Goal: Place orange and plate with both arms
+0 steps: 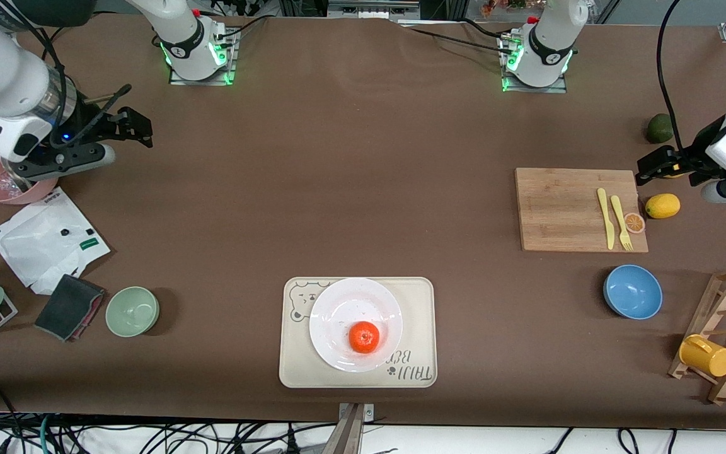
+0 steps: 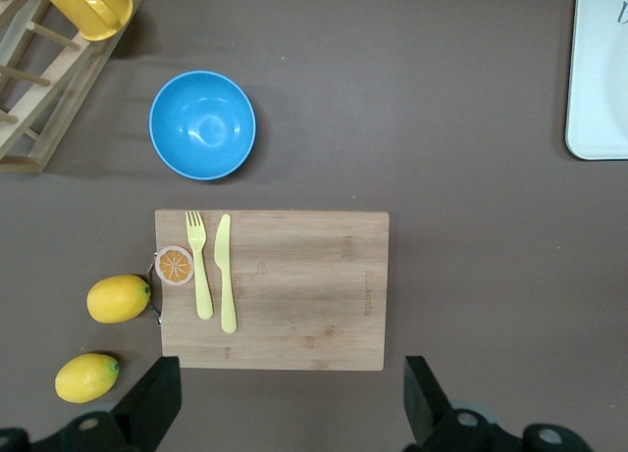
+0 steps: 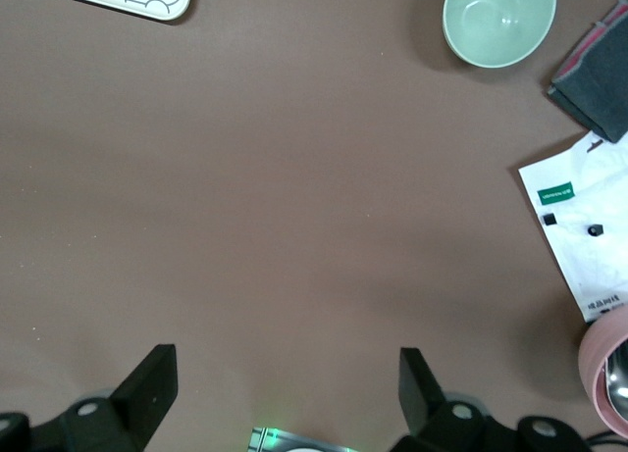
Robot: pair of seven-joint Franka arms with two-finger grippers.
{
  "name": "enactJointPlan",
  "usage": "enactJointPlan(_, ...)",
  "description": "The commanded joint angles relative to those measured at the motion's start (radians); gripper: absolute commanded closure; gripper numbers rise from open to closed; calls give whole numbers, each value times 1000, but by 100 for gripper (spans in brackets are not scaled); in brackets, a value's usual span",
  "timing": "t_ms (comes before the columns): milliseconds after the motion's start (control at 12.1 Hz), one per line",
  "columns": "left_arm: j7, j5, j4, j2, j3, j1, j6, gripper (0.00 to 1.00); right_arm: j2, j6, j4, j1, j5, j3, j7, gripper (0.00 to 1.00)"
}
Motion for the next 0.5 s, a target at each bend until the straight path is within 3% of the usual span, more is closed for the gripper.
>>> enactJointPlan(0,26,-22,24,9,-1,7,-19,0,3,-34,32,1,-14,-3,20,0)
enactJointPlan(413,26,-22,22,9,-1,11,-19,0,12,-48,59,-1,-3,-29,20,0)
